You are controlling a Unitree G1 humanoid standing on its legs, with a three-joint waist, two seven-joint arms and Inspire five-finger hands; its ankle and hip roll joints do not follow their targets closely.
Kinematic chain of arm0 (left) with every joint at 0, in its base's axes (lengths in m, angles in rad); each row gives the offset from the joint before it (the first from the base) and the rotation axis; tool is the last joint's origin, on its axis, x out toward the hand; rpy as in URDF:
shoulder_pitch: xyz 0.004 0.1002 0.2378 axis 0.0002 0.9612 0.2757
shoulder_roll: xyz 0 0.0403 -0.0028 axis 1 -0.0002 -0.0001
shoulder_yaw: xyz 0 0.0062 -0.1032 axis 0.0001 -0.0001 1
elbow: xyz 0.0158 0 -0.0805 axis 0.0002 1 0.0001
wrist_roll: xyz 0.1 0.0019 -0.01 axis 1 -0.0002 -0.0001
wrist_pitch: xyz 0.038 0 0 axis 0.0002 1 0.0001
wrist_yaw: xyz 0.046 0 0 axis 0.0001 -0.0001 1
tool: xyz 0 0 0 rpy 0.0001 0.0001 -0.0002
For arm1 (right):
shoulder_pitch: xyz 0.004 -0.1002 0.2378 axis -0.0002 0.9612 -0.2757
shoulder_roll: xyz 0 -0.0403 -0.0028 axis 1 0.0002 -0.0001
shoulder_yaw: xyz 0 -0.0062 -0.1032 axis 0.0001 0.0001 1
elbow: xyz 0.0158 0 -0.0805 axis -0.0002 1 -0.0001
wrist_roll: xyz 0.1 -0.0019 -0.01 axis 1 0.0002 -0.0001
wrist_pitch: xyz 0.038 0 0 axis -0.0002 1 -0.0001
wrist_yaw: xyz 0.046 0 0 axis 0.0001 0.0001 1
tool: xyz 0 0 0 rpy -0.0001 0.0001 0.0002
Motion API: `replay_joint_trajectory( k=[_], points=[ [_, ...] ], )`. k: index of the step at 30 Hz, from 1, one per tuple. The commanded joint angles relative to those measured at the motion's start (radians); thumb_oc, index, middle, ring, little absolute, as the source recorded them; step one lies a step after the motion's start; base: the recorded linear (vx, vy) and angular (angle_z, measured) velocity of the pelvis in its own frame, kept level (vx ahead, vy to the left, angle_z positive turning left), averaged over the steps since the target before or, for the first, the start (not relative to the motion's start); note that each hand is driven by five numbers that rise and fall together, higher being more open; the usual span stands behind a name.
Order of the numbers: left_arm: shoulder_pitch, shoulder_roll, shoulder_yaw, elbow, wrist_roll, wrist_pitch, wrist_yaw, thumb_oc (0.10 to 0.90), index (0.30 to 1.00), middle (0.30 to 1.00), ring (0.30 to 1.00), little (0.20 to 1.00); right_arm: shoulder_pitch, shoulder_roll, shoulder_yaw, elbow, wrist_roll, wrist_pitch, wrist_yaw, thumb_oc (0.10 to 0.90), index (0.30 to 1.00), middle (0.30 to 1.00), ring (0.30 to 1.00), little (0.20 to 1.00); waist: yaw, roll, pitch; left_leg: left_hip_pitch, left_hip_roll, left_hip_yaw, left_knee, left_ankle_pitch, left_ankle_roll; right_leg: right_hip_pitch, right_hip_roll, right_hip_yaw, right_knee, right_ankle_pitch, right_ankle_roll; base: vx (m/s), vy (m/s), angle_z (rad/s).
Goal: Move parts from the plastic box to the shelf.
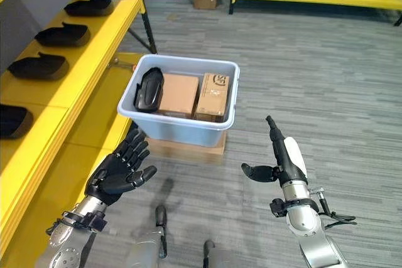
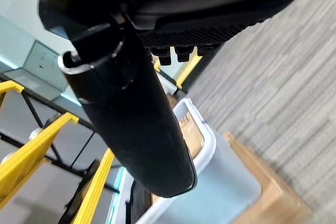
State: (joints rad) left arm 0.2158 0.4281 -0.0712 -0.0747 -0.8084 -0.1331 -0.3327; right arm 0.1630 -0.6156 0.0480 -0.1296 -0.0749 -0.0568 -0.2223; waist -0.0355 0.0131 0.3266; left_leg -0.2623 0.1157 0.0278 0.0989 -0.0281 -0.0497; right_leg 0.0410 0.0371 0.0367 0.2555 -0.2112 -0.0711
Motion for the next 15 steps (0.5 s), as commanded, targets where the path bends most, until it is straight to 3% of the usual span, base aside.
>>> replay_joint_trajectory(
  k=[1,5,10,15],
  points=[
    [-0.052,0.038,0.056,-0.109,0.011,-0.102,-0.043,0.900,1.000,1.000,1.000,1.000,-0.041,-0.044,-0.054,-0.126,0.011,-0.108,-0.024,0.900,1.000,1.000,1.000,1.000,-0.019,-0.015,-0.065,0.023,-0.003,0.038,-0.076,0.125,-0.010,-0.005,0.002,-0.038,0.013,-0.047,0.040,0.25,0.087,-0.23],
    [-0.077,0.049,0.051,-0.106,0.023,-0.093,-0.041,0.900,1.000,1.000,1.000,1.000,-0.044,-0.016,-0.037,-0.126,0.000,-0.105,-0.054,0.900,1.000,1.000,1.000,1.000,-0.010,-0.019,-0.072,0.031,-0.048,0.058,-0.055,0.087,0.013,-0.018,-0.031,-0.078,-0.010,-0.022,0.060,0.16,0.065,-0.15],
    [-0.143,0.076,0.046,-0.123,0.057,-0.107,-0.026,0.900,1.000,1.000,1.000,1.000,-0.145,-0.010,-0.001,-0.114,-0.030,-0.109,-0.123,0.900,1.000,1.000,1.000,1.000,0.021,-0.015,-0.040,0.026,-0.100,0.055,-0.047,0.056,0.052,-0.060,-0.071,-0.115,-0.039,0.012,0.082,0.03,0.057,0.14],
    [-0.174,0.082,0.046,-0.125,0.093,-0.097,-0.041,0.900,1.000,1.000,1.000,1.000,-0.212,-0.005,0.009,-0.098,-0.049,-0.109,-0.139,0.900,1.000,1.000,1.000,1.000,0.039,-0.012,-0.035,0.013,-0.120,0.066,-0.002,0.025,0.076,-0.072,-0.097,-0.134,-0.023,0.015,0.091,0.09,0.074,0.02]
  ],
)
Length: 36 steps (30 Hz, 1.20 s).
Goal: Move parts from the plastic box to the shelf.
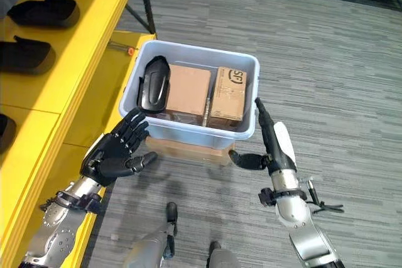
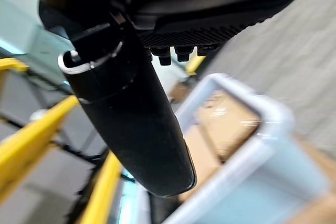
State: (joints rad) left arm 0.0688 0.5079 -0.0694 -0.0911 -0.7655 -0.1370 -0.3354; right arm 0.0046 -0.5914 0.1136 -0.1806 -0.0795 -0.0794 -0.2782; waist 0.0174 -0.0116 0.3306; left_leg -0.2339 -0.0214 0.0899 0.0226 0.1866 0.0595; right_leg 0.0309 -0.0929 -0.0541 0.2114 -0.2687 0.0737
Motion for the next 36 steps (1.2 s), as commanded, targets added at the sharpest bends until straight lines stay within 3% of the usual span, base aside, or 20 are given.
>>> replay_joint_trajectory(
  k=[1,3,6,8,11,12,14,16,17,18,19,20,23,26,28,31,36],
  points=[
    [-0.030,0.005,0.045,-0.112,0.052,-0.085,-0.039,0.900,1.000,1.000,1.000,1.000,-0.067,-0.027,-0.056,-0.043,-0.050,-0.082,-0.080,0.900,1.000,1.000,1.000,1.000,-0.010,0.013,-0.043,-0.015,0.016,0.011,0.085,-0.199,-0.026,-0.059,0.025,-0.049,0.030,0.070,-0.051,0.14,0.077,0.05],
    [-0.028,0.003,0.054,-0.114,0.046,-0.061,-0.049,0.900,1.000,1.000,1.000,1.000,-0.082,-0.024,-0.053,-0.034,-0.059,-0.078,-0.082,0.900,1.000,1.000,1.000,1.000,0.001,0.010,-0.057,-0.010,0.010,0.026,0.099,-0.216,-0.008,-0.049,0.011,-0.060,0.066,0.072,-0.043,0.19,0.097,0.03],
    [-0.016,-0.002,0.065,-0.113,0.050,-0.032,-0.062,0.900,1.000,1.000,1.000,1.000,-0.082,-0.006,-0.053,-0.028,-0.092,-0.077,-0.088,0.900,1.000,1.000,1.000,1.000,0.006,0.000,-0.081,0.006,-0.002,0.046,0.103,-0.238,0.023,-0.053,-0.006,-0.068,0.186,0.131,-0.019,0.19,0.098,0.00],
    [0.006,-0.009,0.072,-0.116,0.063,-0.011,-0.077,0.900,1.000,1.000,1.000,1.000,-0.071,0.011,-0.051,-0.031,-0.115,-0.072,-0.087,0.900,1.000,1.000,1.000,1.000,0.011,-0.004,-0.100,0.030,-0.016,0.052,0.096,-0.258,0.049,-0.083,-0.023,-0.068,0.390,0.205,-0.001,0.21,0.112,-0.07],
    [0.044,-0.019,0.079,-0.119,0.051,0.022,-0.105,0.900,1.000,1.000,1.000,1.000,-0.062,0.033,-0.046,-0.027,-0.123,-0.084,-0.060,0.900,1.000,1.000,1.000,1.000,0.017,-0.001,-0.116,0.068,-0.023,0.048,0.078,-0.275,0.071,-0.139,-0.014,-0.070,0.608,0.257,0.017,0.23,0.080,-0.10],
    [0.063,-0.021,0.082,-0.120,0.024,0.030,-0.118,0.900,1.000,1.000,1.000,1.000,-0.066,0.036,-0.039,-0.023,-0.095,-0.098,-0.036,0.900,1.000,1.000,1.000,1.000,0.017,0.002,-0.114,0.091,-0.022,0.041,0.063,-0.274,0.071,-0.177,-0.007,-0.065,0.630,0.256,0.014,0.15,-0.002,-0.24],
    [0.078,-0.026,0.084,-0.125,-0.015,0.034,-0.139,0.900,1.000,1.000,1.000,1.000,-0.065,0.040,-0.030,-0.028,-0.015,-0.104,0.010,0.900,1.000,1.000,1.000,1.000,0.012,0.008,-0.112,0.112,-0.015,0.035,0.046,-0.269,0.066,-0.217,0.004,-0.063,0.594,0.243,0.011,0.11,-0.071,-0.22],
    [0.061,-0.009,0.068,-0.150,-0.017,0.041,-0.190,0.900,1.000,1.000,1.000,1.000,-0.065,0.046,-0.031,-0.022,-0.095,-0.137,0.011,0.900,1.000,1.000,1.000,1.000,-0.010,0.012,-0.107,0.160,0.004,-0.003,0.022,-0.271,0.043,-0.239,-0.026,-0.053,0.281,0.233,0.001,0.17,-0.257,-0.10],
    [0.054,-0.006,0.062,-0.152,-0.025,0.048,-0.195,0.900,1.000,1.000,1.000,1.000,-0.068,0.042,-0.032,-0.019,-0.096,-0.142,0.012,0.900,1.000,1.000,1.000,1.000,-0.012,0.011,-0.107,0.165,0.007,-0.008,0.021,-0.272,0.040,-0.241,-0.037,-0.051,0.225,0.244,0.003,0.19,-0.385,0.01],
    [0.020,0.004,0.035,-0.150,-0.034,0.062,-0.190,0.900,1.000,1.000,1.000,1.000,-0.085,0.031,-0.026,-0.010,-0.095,-0.142,0.008,0.900,1.000,1.000,1.000,1.000,-0.026,0.007,-0.103,0.196,0.028,-0.024,0.013,-0.287,0.025,-0.241,-0.076,-0.032,0.030,0.300,0.024,0.18,-0.349,0.06],
    [0.004,0.006,0.020,-0.149,-0.025,0.066,-0.182,0.900,1.000,1.000,1.000,1.000,-0.094,0.026,-0.022,-0.008,-0.095,-0.134,0.009,0.900,1.000,1.000,1.000,1.000,-0.033,0.000,-0.104,0.208,0.033,-0.028,0.009,-0.299,0.018,-0.255,-0.100,-0.016,-0.052,0.333,0.042,0.33,-0.575,0.33],
    [-0.020,0.018,-0.023,-0.153,-0.004,0.064,-0.154,0.900,1.000,1.000,1.000,1.000,-0.119,0.017,-0.021,0.009,-0.083,-0.117,0.038,0.900,1.000,1.000,1.000,1.000,-0.046,-0.001,-0.092,0.262,0.057,-0.035,0.003,-0.336,0.007,-0.288,-0.140,0.009,-0.180,0.431,0.083,0.27,-0.464,0.34],
    [-0.007,0.016,-0.047,-0.167,-0.002,0.051,-0.145,0.900,1.000,1.000,1.000,1.000,-0.112,0.005,-0.025,0.005,-0.068,-0.109,0.064,0.900,1.000,1.000,1.000,1.000,-0.056,-0.006,-0.095,0.295,0.079,-0.029,-0.019,-0.348,-0.009,-0.279,-0.126,0.022,-0.217,0.424,0.105,0.19,-0.373,0.38],
    [0.004,0.020,-0.066,-0.172,-0.010,0.040,-0.139,0.900,1.000,1.000,1.000,1.000,-0.081,-0.011,-0.027,-0.017,-0.084,-0.102,0.079,0.900,1.000,1.000,1.000,1.000,-0.070,-0.022,-0.107,0.295,0.083,-0.033,-0.013,-0.354,-0.028,-0.226,-0.125,0.025,-0.224,0.441,0.106,0.11,-0.280,0.43],
    [0.014,0.018,-0.072,-0.168,-0.021,0.040,-0.131,0.900,1.000,1.000,1.000,1.000,-0.066,-0.031,-0.022,-0.026,-0.087,-0.097,0.089,0.900,1.000,1.000,1.000,1.000,-0.078,-0.024,-0.114,0.315,0.105,-0.019,-0.026,-0.343,-0.047,-0.210,-0.115,0.017,-0.198,0.409,0.100,0.09,-0.216,0.48],
    [0.044,0.013,-0.079,-0.177,-0.029,0.033,-0.174,0.900,1.000,1.000,1.000,1.000,-0.047,-0.090,-0.032,-0.025,-0.078,-0.107,0.089,0.900,1.000,1.000,1.000,1.000,-0.090,-0.012,-0.120,0.337,0.159,-0.004,-0.075,-0.282,-0.086,-0.164,-0.092,-0.001,-0.195,0.354,0.077,0.06,-0.151,0.19],
    [0.053,0.013,-0.084,-0.173,-0.038,0.028,-0.169,0.900,1.000,1.000,1.000,1.000,-0.050,-0.135,-0.038,-0.025,-0.092,-0.121,0.075,0.900,1.000,1.000,1.000,1.000,-0.100,-0.002,-0.127,0.333,0.196,0.011,-0.087,-0.237,-0.109,-0.116,-0.082,-0.012,-0.209,0.329,0.057,0.05,-0.060,0.02]
  ],
)
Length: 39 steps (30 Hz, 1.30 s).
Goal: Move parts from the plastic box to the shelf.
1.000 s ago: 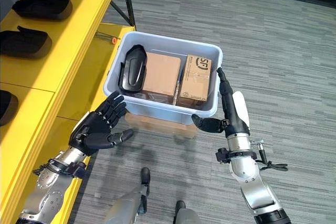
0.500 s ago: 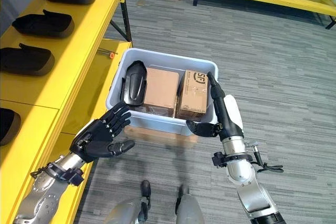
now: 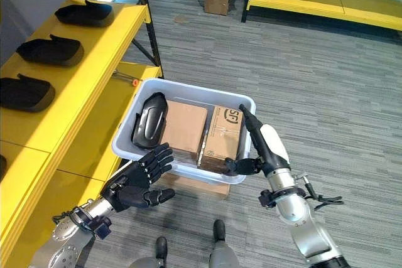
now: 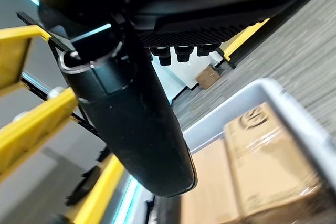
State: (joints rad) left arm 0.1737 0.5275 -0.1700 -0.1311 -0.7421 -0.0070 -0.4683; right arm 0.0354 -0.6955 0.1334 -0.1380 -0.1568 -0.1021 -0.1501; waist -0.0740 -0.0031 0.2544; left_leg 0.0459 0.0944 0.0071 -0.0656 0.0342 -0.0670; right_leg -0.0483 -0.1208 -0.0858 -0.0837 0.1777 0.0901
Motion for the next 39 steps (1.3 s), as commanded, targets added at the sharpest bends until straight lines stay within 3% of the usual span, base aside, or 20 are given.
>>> replay_joint_trajectory(
  k=[1,9,19,25,34,39],
  points=[
    [-0.051,-0.006,0.015,-0.133,-0.063,-0.103,-0.036,0.900,1.000,1.000,1.000,1.000,-0.081,-0.036,-0.060,-0.071,-0.013,-0.097,-0.052,0.900,1.000,1.000,1.000,1.000,-0.011,-0.010,-0.052,0.052,0.082,0.098,0.003,-0.082,0.016,-0.033,-0.053,0.019,0.086,-0.120,0.039,0.06,-0.017,-0.08],
    [-0.061,0.010,0.008,-0.120,-0.077,-0.070,-0.024,0.900,1.000,1.000,1.000,1.000,-0.116,-0.088,-0.055,-0.090,-0.136,-0.139,-0.037,0.900,1.000,1.000,1.000,1.000,-0.019,-0.004,-0.060,0.039,0.082,0.113,0.033,-0.090,0.014,-0.007,-0.057,0.029,0.100,-0.143,0.041,0.07,0.002,-0.02],
    [-0.056,0.054,-0.008,-0.119,-0.099,-0.052,-0.026,0.900,1.000,1.000,1.000,1.000,-0.277,-0.194,-0.064,-0.111,-0.213,-0.181,-0.084,0.900,1.000,1.000,1.000,1.000,0.022,-0.007,-0.059,0.015,0.068,0.077,0.080,-0.120,0.023,0.000,-0.068,0.036,0.124,-0.166,0.049,0.09,-0.020,0.05],
    [-0.056,0.065,-0.010,-0.119,-0.118,-0.048,-0.023,0.900,1.000,1.000,1.000,1.000,-0.389,-0.219,-0.014,-0.100,-0.249,-0.246,-0.075,0.900,1.000,1.000,1.000,1.000,0.053,-0.003,-0.049,-0.015,0.078,0.064,0.106,-0.117,0.015,-0.007,-0.066,0.012,0.151,-0.190,0.038,0.07,-0.021,0.09],
    [-0.099,0.089,-0.038,-0.109,-0.143,-0.069,-0.042,0.900,1.000,1.000,1.000,1.000,-0.621,-0.216,0.116,-0.033,-0.305,-0.315,-0.067,0.900,1.000,1.000,1.000,1.000,0.102,0.019,0.029,-0.116,0.082,0.012,0.169,-0.107,0.005,-0.077,-0.070,-0.011,0.229,-0.224,0.022,-0.02,-0.013,0.16],
    [-0.114,0.099,-0.044,-0.108,-0.150,-0.079,-0.044,0.900,1.000,1.000,1.000,1.000,-0.672,-0.220,0.147,-0.020,-0.340,-0.331,-0.046,0.900,1.000,1.000,1.000,1.000,0.112,0.032,0.068,-0.158,0.079,-0.007,0.189,-0.102,0.003,-0.112,-0.073,-0.010,0.259,-0.235,0.019,-0.06,-0.017,0.15]
  ],
)
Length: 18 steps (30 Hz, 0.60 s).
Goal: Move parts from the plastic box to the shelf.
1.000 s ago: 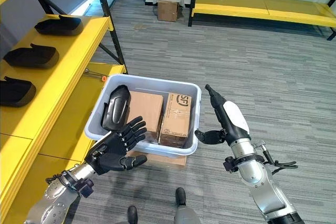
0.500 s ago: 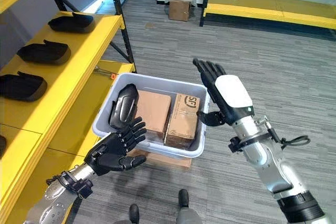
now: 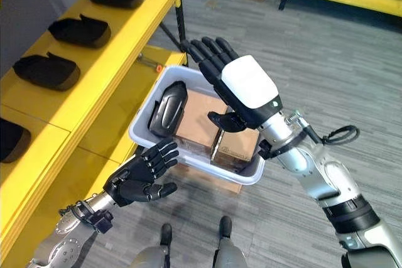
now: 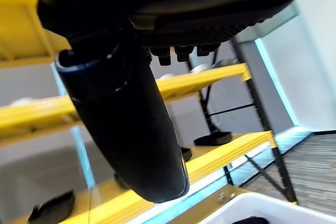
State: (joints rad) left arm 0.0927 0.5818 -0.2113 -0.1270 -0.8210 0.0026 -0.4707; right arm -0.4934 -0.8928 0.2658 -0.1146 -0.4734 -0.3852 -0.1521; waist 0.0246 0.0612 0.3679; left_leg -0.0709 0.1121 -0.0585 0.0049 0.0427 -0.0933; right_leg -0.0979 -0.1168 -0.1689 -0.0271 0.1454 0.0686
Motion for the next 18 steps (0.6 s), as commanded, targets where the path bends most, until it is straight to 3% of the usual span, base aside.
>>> replay_joint_trajectory(
  k=[1,11,18],
  points=[
    [-0.042,0.047,-0.009,-0.111,-0.076,-0.098,-0.046,0.900,1.000,1.000,1.000,1.000,-0.168,-0.028,0.038,-0.020,-0.041,-0.051,-0.055,0.900,1.000,1.000,1.000,1.000,0.020,-0.026,-0.020,-0.065,0.062,0.049,0.131,-0.106,0.029,-0.085,-0.079,0.072,0.224,-0.208,0.036,-0.08,-0.028,0.11],
    [-0.062,0.068,-0.023,-0.125,-0.084,-0.122,-0.062,0.900,1.000,1.000,1.000,1.000,-0.257,-0.061,0.117,0.104,-0.187,-0.056,-0.148,0.900,1.000,1.000,1.000,1.000,0.047,-0.006,0.075,-0.192,0.056,0.006,0.220,-0.106,0.032,-0.207,-0.081,0.067,0.346,-0.243,0.011,-0.05,-0.060,0.14],
    [-0.059,0.087,-0.026,-0.136,-0.077,-0.116,-0.085,0.900,1.000,1.000,1.000,1.000,-0.349,-0.104,0.181,0.237,-0.244,0.008,-0.212,0.900,1.000,1.000,1.000,1.000,0.066,0.000,0.127,-0.264,0.064,-0.010,0.272,-0.103,0.033,-0.276,-0.077,0.064,0.424,-0.271,-0.008,-0.02,-0.079,0.09]
  ],
)
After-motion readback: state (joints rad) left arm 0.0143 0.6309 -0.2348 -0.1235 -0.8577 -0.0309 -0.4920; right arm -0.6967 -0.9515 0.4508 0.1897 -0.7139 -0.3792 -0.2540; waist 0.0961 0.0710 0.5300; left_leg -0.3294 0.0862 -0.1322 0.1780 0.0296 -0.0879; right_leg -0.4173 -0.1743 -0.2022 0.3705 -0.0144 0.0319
